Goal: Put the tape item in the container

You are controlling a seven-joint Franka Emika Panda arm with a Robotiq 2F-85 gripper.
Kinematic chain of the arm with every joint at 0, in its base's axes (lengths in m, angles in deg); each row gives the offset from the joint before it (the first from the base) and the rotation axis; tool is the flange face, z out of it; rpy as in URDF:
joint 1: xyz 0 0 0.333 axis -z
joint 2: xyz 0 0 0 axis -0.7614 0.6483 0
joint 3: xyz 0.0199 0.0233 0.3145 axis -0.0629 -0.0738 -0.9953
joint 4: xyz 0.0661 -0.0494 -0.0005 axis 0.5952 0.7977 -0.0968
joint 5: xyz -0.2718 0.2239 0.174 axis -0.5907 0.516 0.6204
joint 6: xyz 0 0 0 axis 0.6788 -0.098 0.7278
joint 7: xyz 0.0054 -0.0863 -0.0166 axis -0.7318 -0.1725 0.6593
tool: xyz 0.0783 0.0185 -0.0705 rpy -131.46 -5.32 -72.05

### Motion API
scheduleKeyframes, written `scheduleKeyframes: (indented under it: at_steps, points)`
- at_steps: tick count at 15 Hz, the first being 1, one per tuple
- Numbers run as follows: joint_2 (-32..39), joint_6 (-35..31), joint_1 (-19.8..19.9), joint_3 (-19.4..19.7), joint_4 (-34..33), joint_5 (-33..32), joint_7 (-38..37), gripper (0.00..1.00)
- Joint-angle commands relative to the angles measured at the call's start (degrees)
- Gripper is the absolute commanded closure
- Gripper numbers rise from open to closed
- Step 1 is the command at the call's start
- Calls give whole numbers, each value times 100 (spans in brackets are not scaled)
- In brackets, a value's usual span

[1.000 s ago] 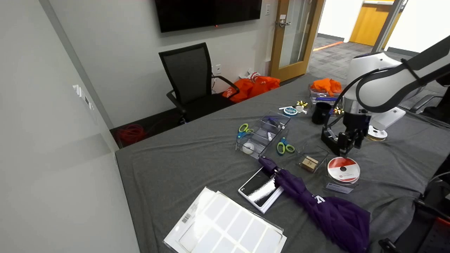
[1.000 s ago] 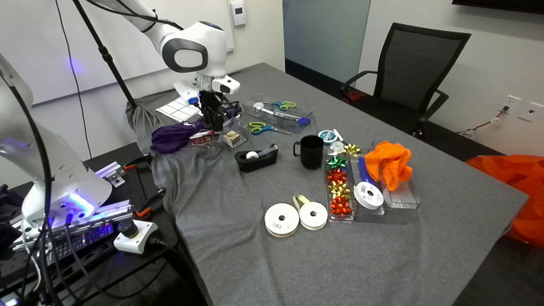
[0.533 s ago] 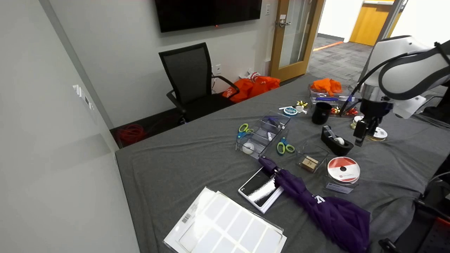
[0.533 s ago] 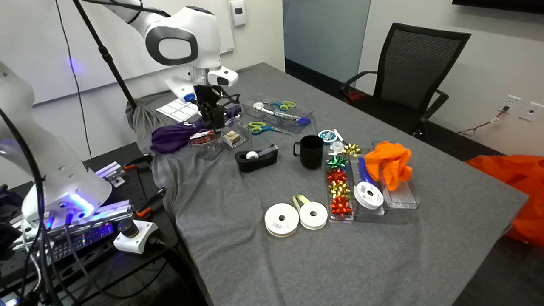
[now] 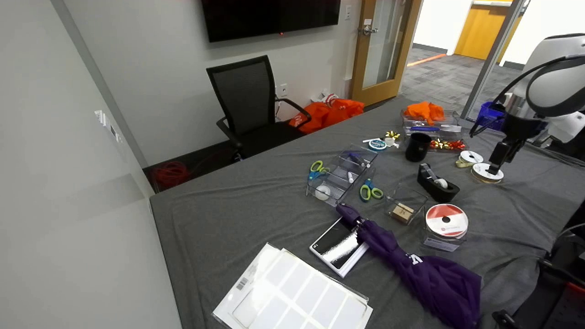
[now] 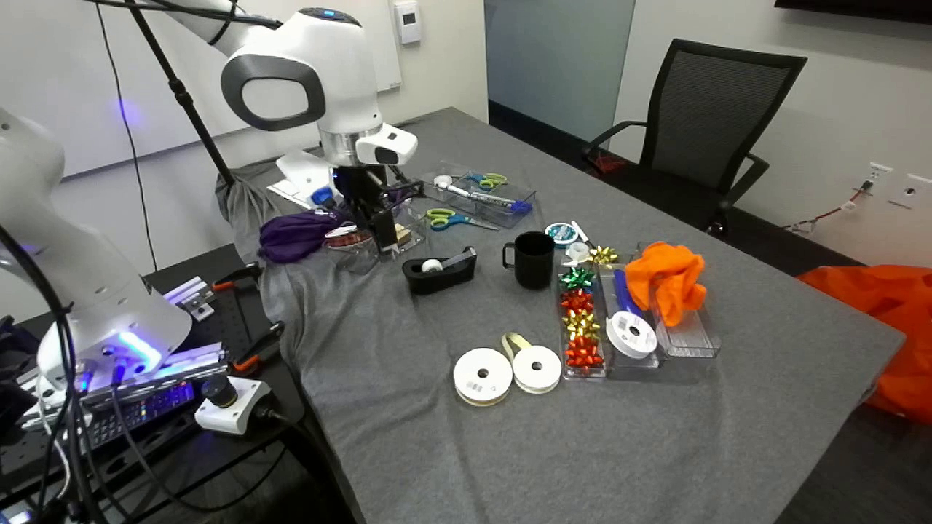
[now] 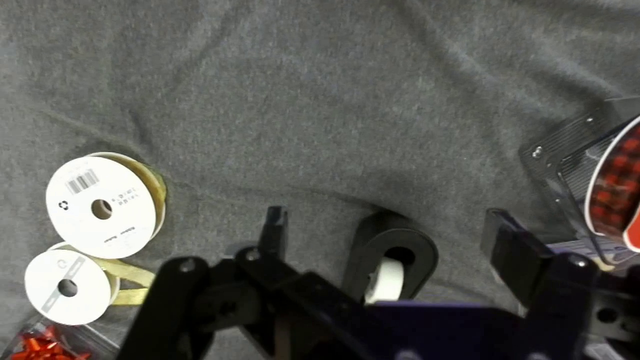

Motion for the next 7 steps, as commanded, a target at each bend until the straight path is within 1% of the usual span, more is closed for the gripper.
scheduleKeyframes:
  at_steps: [1,2,4,5,6,7]
  points:
    - [286,-672,220,168,-50,199,104,0]
    - [358,-841,249,201,-68,312,52,0]
    - [609,-1071,296,209,-192,202,-253,0]
    - [717,-999,311,214,-282,-79,-480,0]
    - [392,-891,304,175,-80,107,-233,0]
    - [495,-917,314,172,-127,31,-360,0]
